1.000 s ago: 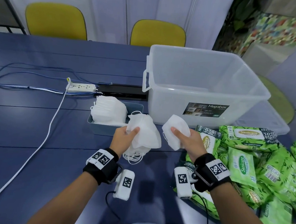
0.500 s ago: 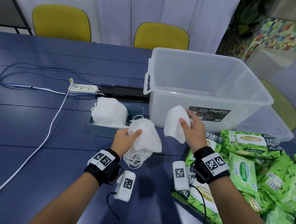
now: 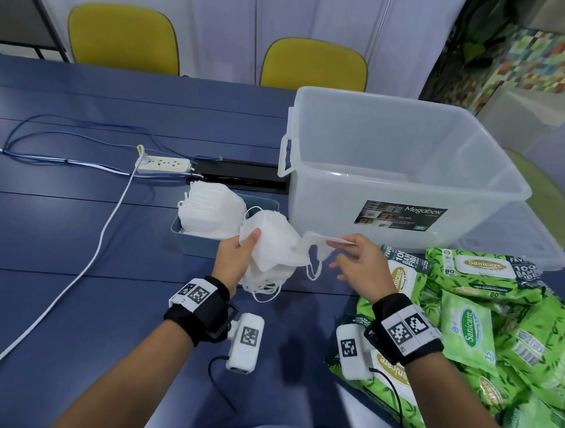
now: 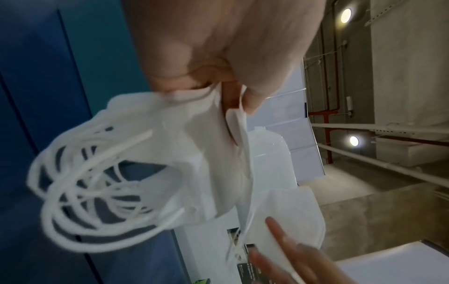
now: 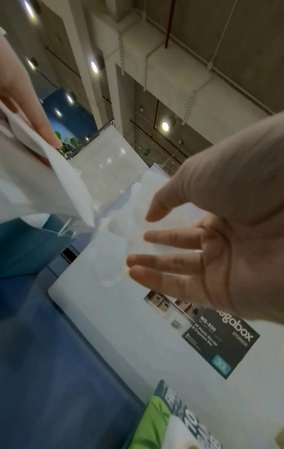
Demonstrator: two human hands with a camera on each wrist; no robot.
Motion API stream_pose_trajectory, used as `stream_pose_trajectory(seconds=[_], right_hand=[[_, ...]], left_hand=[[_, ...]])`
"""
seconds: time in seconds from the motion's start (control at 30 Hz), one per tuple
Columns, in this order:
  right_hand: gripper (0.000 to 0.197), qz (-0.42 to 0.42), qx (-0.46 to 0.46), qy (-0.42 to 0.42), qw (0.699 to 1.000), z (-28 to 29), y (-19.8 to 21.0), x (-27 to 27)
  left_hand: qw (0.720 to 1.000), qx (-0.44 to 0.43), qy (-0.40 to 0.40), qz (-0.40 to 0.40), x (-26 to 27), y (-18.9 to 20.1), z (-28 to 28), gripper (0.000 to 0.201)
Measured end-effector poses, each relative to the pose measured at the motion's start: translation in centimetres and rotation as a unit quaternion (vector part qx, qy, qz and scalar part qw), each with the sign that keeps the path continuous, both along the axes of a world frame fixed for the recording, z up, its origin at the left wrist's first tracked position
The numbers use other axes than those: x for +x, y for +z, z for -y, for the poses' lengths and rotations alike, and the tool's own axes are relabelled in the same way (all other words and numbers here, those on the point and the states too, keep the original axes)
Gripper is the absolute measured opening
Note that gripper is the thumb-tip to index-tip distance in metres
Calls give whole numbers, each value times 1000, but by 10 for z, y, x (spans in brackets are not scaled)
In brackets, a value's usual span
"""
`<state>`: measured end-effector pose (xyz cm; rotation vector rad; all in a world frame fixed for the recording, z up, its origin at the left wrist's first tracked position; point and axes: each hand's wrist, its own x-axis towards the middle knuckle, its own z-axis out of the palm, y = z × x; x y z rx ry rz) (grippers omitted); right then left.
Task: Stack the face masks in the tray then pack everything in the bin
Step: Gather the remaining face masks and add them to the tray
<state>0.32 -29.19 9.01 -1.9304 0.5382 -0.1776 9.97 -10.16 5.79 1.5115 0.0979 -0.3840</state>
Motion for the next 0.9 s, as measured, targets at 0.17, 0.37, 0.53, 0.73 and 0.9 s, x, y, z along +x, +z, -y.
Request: stream_pose_trajectory(seconds=[0.17, 0.37, 0.53, 0.73, 0.9], right_hand=[[81, 48, -90, -12, 995, -6, 8, 3], [97, -50, -249, 124, 959, -33, -11, 4], [50, -49, -315, 107, 942, -35, -16, 7], [21, 47, -315, 47, 947, -15, -23, 5], [19, 65, -365, -59, 927, 12, -19, 5]], left_hand=[[999, -16, -22, -23, -2, 3, 5, 28], [998, -43, -32, -42, -7, 3, 9, 25], [998, -22, -50, -34, -6, 1, 8, 30], [999, 4, -43, -29, -5, -5, 0, 32], [998, 3, -47, -52, -1, -5, -3, 30]])
